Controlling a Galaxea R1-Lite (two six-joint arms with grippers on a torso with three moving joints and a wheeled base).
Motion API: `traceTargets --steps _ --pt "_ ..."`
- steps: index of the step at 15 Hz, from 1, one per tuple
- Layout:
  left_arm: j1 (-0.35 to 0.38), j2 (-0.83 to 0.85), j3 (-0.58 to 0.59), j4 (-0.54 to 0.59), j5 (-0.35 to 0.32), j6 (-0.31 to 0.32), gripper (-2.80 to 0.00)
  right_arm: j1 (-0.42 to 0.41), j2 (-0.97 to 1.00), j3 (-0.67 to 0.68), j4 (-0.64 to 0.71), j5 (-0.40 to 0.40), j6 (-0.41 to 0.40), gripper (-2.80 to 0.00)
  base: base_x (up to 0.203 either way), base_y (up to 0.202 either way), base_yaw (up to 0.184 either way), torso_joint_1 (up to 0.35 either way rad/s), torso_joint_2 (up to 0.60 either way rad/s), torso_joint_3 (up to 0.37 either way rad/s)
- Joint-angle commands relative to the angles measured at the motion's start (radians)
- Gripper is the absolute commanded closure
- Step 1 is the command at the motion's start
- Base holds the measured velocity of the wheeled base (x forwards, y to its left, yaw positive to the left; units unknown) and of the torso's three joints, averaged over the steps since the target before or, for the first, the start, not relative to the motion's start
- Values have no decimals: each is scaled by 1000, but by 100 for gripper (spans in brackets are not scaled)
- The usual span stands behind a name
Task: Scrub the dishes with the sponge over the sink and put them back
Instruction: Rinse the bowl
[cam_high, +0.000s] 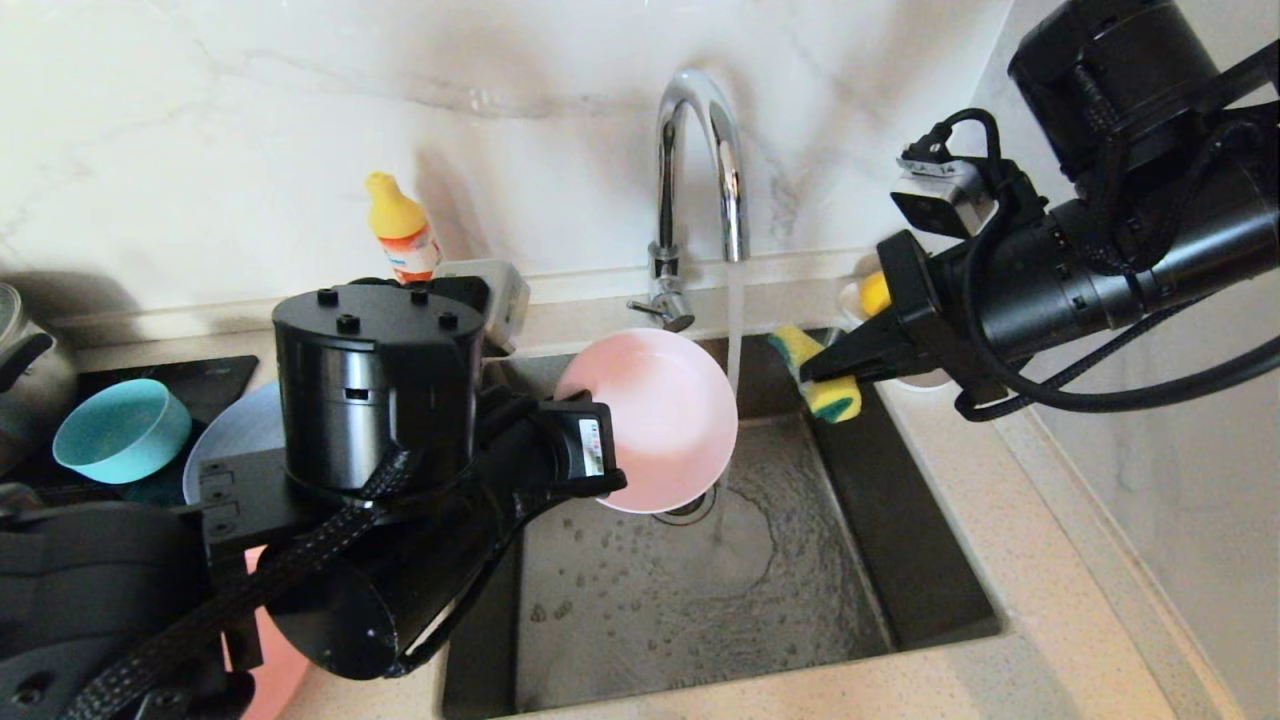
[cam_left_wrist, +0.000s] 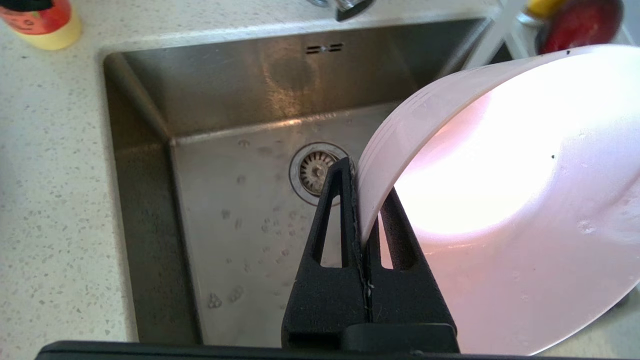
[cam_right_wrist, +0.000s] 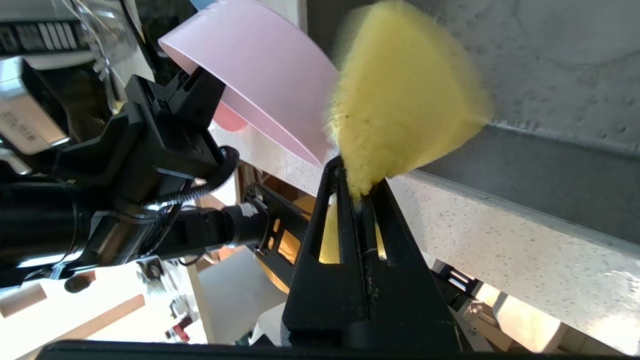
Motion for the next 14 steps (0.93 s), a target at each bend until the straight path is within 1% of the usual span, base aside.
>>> traceTargets --steps 1,2,3,5,7,9,10,12,14 --pt "31 6 -9 11 -10 -20 0 -39 -33 10 14 14 3 0 0 0 0 0 0 0" --pt "56 12 -14 28 -46 -35 0 -60 -57 21 27 24 3 0 0 0 0 0 0 0" --pt "88 18 -26 81 -100 -57 0 -85 -85 37 38 37 4 0 0 0 0 0 0 0" --pt "132 30 -115 278 -187 -131 0 -120 -163 97 44 57 3 0 0 0 0 0 0 0" --pt "174 76 -246 465 -262 -201 0 -144 -253 191 42 63 1 0 0 0 0 0 0 0" --pt "195 164 -355 599 -293 -251 0 -159 -337 292 37 63 0 0 0 0 0 0 0 0" --pt "199 210 -400 643 -300 -265 0 -162 -374 324 36 63 2 0 0 0 0 0 0 0" --pt "202 292 -469 688 -315 -294 0 -163 -436 370 36 66 5 0 0 0 0 0 0 0" --pt "202 372 -546 703 -327 -343 0 -164 -483 401 38 66 13 0 0 0 0 0 0 0"
